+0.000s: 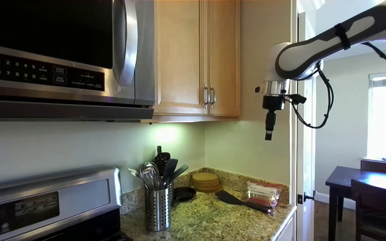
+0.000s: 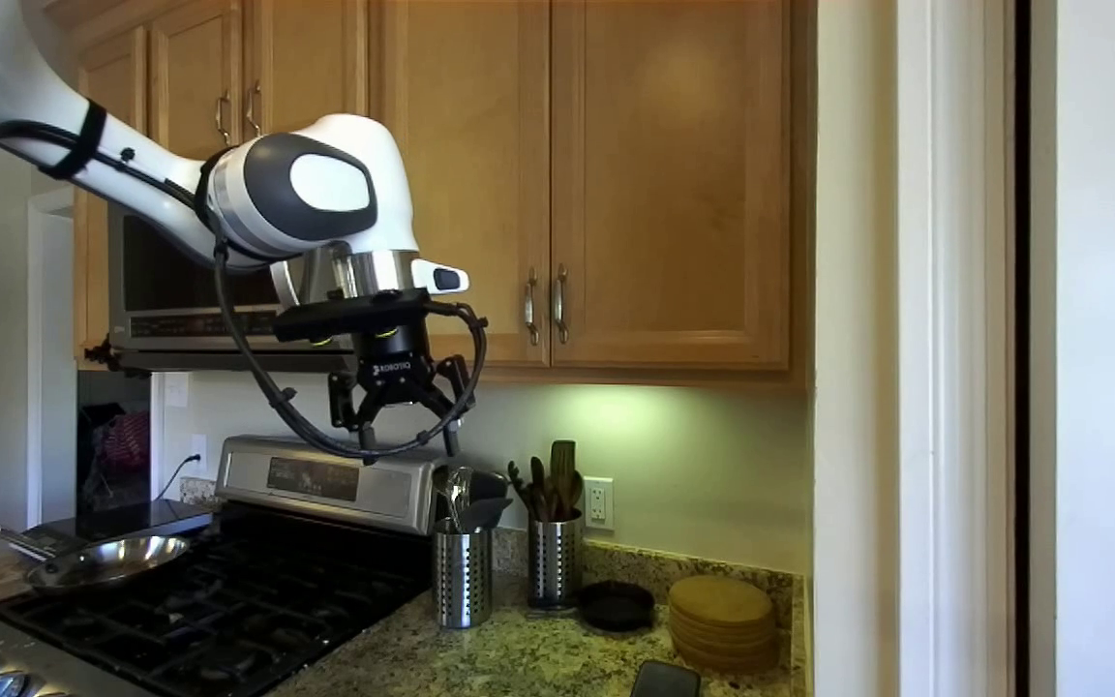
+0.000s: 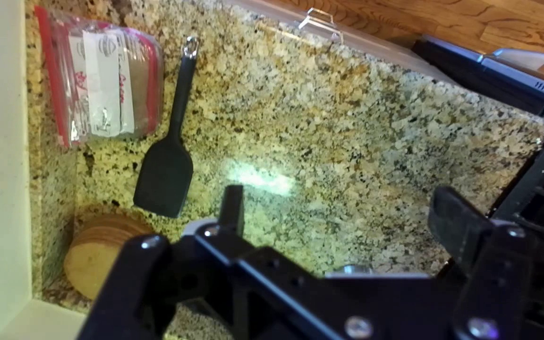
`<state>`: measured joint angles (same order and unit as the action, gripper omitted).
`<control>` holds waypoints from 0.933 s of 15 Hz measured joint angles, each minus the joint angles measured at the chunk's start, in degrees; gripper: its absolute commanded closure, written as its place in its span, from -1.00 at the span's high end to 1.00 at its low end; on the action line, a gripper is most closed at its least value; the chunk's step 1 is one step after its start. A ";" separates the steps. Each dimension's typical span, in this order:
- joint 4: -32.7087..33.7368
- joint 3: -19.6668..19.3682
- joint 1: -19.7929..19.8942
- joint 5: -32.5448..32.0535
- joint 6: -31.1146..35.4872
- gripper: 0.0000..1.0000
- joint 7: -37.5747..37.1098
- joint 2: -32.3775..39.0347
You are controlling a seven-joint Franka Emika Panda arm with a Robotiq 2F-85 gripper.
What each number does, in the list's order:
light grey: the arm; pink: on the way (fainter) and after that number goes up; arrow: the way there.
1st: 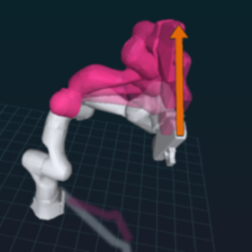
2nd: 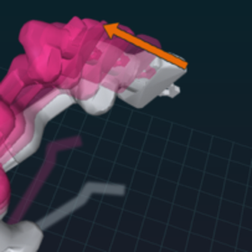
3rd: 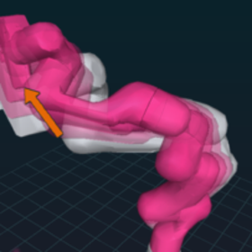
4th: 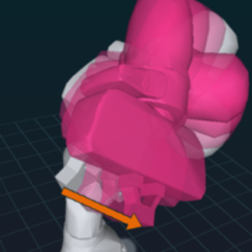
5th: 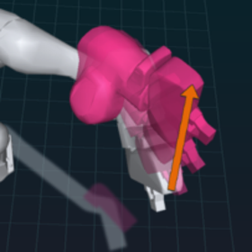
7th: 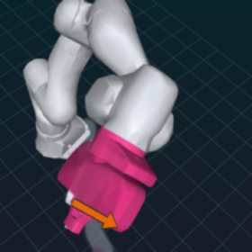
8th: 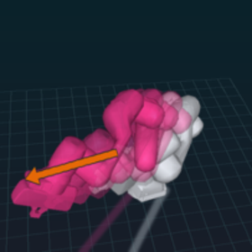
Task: Open the doors of the top cabinet, get the spice bottle and put it on the table.
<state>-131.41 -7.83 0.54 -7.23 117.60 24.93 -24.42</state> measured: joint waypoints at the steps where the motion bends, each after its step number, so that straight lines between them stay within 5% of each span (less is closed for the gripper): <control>1: 0.67 0.47 -0.20 0.01 1.57 1.00 -0.14 0.77; 14: 17.88 2.45 -0.57 9.69 7.91 1.00 -7.69 10.44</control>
<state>-113.53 -5.38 -0.03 2.46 125.51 17.25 -13.98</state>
